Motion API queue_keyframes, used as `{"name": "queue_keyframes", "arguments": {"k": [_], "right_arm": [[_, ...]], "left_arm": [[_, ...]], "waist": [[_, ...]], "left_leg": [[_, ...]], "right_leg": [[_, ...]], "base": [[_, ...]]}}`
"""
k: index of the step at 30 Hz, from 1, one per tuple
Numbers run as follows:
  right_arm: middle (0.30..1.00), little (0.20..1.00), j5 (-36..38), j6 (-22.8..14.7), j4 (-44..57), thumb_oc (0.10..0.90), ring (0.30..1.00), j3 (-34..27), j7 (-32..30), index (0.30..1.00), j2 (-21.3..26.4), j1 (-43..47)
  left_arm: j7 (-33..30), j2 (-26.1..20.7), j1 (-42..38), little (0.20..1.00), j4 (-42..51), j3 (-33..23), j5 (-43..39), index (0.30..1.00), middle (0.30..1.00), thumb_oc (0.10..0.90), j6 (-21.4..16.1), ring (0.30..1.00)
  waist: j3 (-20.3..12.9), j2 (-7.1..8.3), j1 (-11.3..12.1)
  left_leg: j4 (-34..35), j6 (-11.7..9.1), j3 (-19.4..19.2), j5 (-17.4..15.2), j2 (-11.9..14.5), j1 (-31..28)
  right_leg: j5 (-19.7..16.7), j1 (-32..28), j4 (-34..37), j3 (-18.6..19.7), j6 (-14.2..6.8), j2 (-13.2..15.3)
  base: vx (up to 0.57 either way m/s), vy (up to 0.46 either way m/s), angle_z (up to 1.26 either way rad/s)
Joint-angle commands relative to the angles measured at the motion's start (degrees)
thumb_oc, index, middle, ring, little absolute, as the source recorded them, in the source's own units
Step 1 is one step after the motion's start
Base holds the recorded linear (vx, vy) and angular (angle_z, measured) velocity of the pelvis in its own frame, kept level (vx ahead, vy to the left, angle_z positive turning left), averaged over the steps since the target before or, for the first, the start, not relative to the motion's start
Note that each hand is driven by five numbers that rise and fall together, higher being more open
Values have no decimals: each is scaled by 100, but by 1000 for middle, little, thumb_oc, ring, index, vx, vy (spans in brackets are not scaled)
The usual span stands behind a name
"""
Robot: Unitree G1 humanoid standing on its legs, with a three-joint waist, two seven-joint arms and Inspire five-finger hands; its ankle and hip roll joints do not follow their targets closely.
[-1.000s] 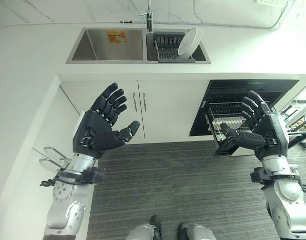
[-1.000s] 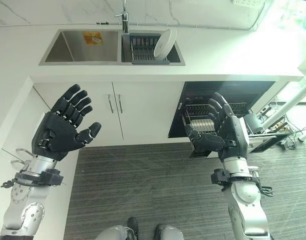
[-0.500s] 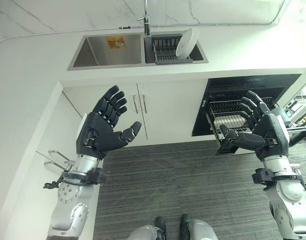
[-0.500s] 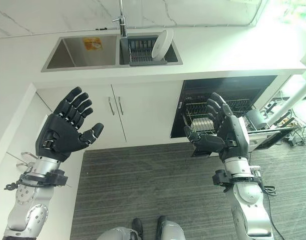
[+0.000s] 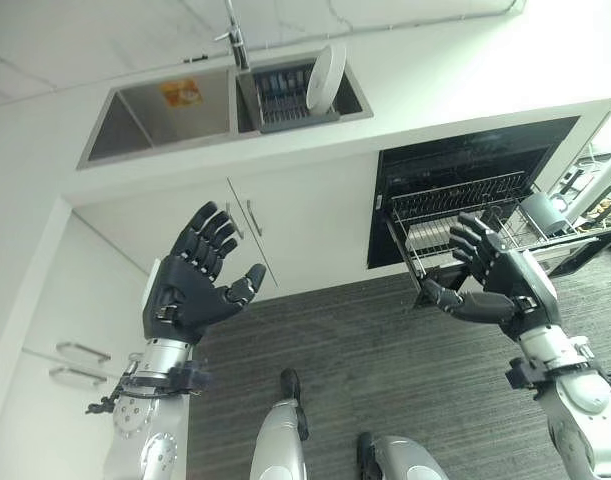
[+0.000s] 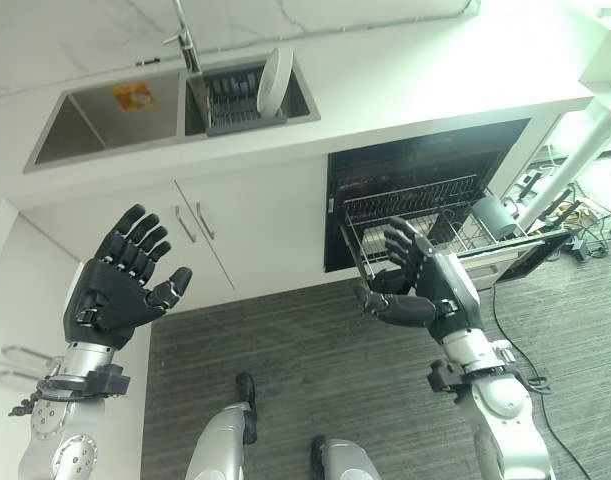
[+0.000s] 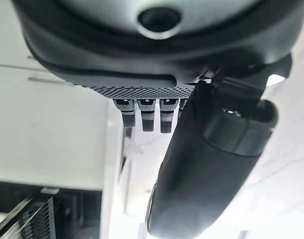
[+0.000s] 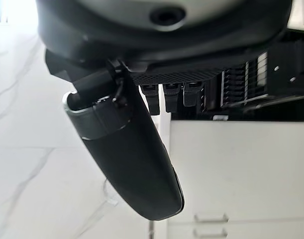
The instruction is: Place the dishes in the dishwasher.
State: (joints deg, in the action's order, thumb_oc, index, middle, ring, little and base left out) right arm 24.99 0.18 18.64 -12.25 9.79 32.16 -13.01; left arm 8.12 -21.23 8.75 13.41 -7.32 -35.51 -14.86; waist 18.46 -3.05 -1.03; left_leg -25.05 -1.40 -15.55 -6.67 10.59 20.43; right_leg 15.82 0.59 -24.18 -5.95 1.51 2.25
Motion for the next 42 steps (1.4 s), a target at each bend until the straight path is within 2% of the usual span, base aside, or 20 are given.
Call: {"name": "queue_keyframes", "arguments": {"k": [1,4,5,6,7,8,10,12,13,15,18,19,20,25,28,33,35,38,39,42], "right_arm": [[900,900,518,-844,628,800,900,-82,-337,900,-242,962],[900,900,251,-840,728,800,900,-10,-575,900,-529,1059],[900,900,252,-813,745,800,900,-30,-538,900,-539,1029],[900,900,251,-815,746,800,900,-44,-486,900,-560,1023],[900,900,258,-899,741,800,900,-51,-439,900,-581,995],[900,900,261,-1010,743,800,900,-17,-397,900,-614,993],[900,900,311,-1129,683,800,900,65,-427,900,-614,1085],[900,900,380,-1184,673,800,900,57,-434,900,-606,1110],[900,900,623,-1425,663,800,900,-4,-415,900,-608,1139],[900,900,852,-1605,661,800,900,-57,-478,900,-688,1180],[900,900,864,-1613,654,800,900,-60,-474,900,-691,1187],[900,900,564,-1545,715,800,900,95,-664,900,-883,1262],[900,900,568,-1535,740,800,900,110,-671,900,-883,1253],[900,900,692,-1430,749,800,900,129,-647,900,-760,1276],[900,900,553,-1278,774,800,900,222,-674,900,-735,1445],[900,900,899,-1216,813,800,900,118,-747,900,-632,1453],[900,900,1203,-1192,793,800,900,31,-563,900,-643,1409],[900,900,1058,-1323,839,800,900,53,-437,900,-590,1411],[900,900,1028,-1325,888,800,900,97,-433,900,-600,1405],[900,900,851,-1239,859,800,900,198,-427,900,-703,1449]], "left_arm": [[159,-485,-669,900,979,-136,129,900,900,800,-943,900],[412,-585,-866,900,1224,-185,167,900,900,800,-1142,900],[465,-612,-894,900,1295,-204,203,900,900,800,-1204,900],[526,-622,-954,900,1353,-189,244,900,900,800,-1254,900],[565,-624,-1009,900,1368,-173,274,900,900,800,-1287,900],[617,-582,-1067,900,1391,-156,372,900,900,800,-1341,900],[478,-642,-1217,900,1422,-79,546,900,900,800,-1351,900],[436,-678,-1282,900,1399,-55,558,900,900,800,-1346,900],[355,-715,-1397,900,1343,-14,637,900,900,800,-1344,900],[330,-726,-1467,900,1308,40,703,900,900,800,-1328,900],[325,-735,-1480,900,1301,42,708,900,900,800,-1328,900],[321,-692,-1520,900,1356,173,869,900,900,800,-1112,900],[293,-733,-1473,900,1397,152,855,900,900,800,-1059,900],[286,-775,-1321,900,1473,55,650,900,900,800,-951,900],[200,-671,-1318,900,1533,120,545,900,900,800,-890,900],[95,-574,-1308,900,1538,177,526,900,900,800,-924,900],[160,-477,-1246,900,1526,219,435,900,900,800,-1012,900],[169,-365,-1128,900,1528,265,373,900,900,800,-1097,900],[229,-288,-1023,900,1517,282,369,900,900,800,-1125,900],[280,-247,-913,900,1501,269,422,900,900,800,-1140,900]], "waist": [[-831,284,227],[-972,349,287],[-989,420,269],[-1014,397,240],[-984,352,179],[-901,298,110],[-826,298,114],[-795,295,96],[-660,350,14],[-591,429,-109],[-607,441,-78],[-561,431,-213],[-582,444,-199],[-707,513,-175],[-852,480,-179],[-956,408,-274],[-979,377,-315],[-977,385,-278],[-935,382,-228],[-901,284,-164]], "left_leg": [[786,-193,172,-53,-299,-626],[786,-14,429,-214,-591,-699],[786,64,519,-319,-750,-783],[786,148,658,-354,-821,-813],[786,202,793,-397,-868,-883],[786,222,915,-440,-927,-1037],[786,182,923,-432,-934,-1100],[786,155,930,-447,-911,-1136],[786,117,868,-511,-909,-1253],[786,126,835,-637,-968,-1362],[786,139,802,-639,-975,-1342],[786,201,914,-896,-1024,-1645],[786,226,893,-944,-1023,-1697],[786,223,799,-1125,-921,-1879],[786,101,683,-1155,-721,-1993],[786,-167,514,-992,-369,-2084],[786,-298,432,-796,-251,-2116],[786,-300,427,-559,-363,-2199],[786,-171,410,-725,-611,-2099],[786,-105,547,-760,-800,-1883]], "right_leg": [[218,-753,699,-468,-893,295],[-48,-738,699,-689,-1049,574],[-323,-807,699,-717,-1149,645],[-926,-824,699,-801,-1206,573],[-1320,-736,430,-837,-1242,486],[-1424,-236,-318,-831,-1211,429],[-1102,64,216,-994,-1050,350],[-1099,13,588,-1040,-1017,303],[-958,367,699,-966,-998,468],[-1151,801,699,-613,-1079,670],[-1164,838,699,-574,-1095,675],[-1525,1357,699,-198,-1211,930],[-1572,1413,699,-242,-1215,982],[-1368,1341,699,-391,-1262,953],[-1116,1218,699,-528,-1105,853],[-933,1068,699,-679,-901,711],[-849,980,699,-713,-802,637],[-739,890,699,-695,-694,595],[-695,810,699,-648,-684,530],[-654,769,699,-544,-733,370]], "base": [[264,292,-36],[233,294,29],[289,327,61],[241,291,64],[194,290,60],[156,184,46],[160,-17,12],[115,-116,-15],[120,-149,-14],[147,-145,4],[128,-129,7],[408,-472,-16],[469,-556,-12],[208,-340,18],[160,-332,18],[84,-237,16],[77,-253,7],[66,-159,15],[80,-124,-8],[72,-20,-1]]}}
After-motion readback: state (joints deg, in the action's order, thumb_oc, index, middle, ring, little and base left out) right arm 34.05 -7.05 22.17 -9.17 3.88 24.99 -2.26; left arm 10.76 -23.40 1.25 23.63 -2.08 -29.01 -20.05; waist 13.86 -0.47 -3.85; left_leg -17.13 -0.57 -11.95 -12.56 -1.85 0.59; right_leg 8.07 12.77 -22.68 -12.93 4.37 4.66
